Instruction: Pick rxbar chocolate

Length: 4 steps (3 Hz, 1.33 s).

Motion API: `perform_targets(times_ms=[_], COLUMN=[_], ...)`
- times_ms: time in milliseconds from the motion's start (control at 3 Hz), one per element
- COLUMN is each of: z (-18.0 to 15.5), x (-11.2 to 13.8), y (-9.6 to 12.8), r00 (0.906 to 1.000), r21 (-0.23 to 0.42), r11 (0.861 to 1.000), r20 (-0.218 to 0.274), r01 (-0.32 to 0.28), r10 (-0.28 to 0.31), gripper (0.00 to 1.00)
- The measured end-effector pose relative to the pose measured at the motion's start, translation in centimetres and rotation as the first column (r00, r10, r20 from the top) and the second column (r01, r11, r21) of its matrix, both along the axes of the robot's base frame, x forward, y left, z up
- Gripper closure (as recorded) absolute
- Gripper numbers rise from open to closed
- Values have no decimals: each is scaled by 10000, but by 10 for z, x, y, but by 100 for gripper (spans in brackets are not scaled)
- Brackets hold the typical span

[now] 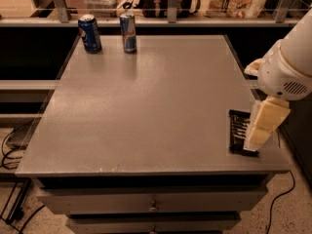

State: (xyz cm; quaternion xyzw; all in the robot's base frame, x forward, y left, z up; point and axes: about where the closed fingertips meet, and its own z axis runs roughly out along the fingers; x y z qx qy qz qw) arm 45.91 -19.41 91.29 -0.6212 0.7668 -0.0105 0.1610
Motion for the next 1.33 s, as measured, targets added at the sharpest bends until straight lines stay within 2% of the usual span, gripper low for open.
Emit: perform_targets(times_ms=[333,1000,1333], z=[-27,-83,-98], x=[10,14,10], y=[-2,-11,-12], r00=[9995,9945,9910], r21=[-197,-758,-672], r11=[9998,9965,9975], r20=[-308,-953,-1297], r01=[46,361,233], r10=[-52,-433,-319], gripper=[0,0,19])
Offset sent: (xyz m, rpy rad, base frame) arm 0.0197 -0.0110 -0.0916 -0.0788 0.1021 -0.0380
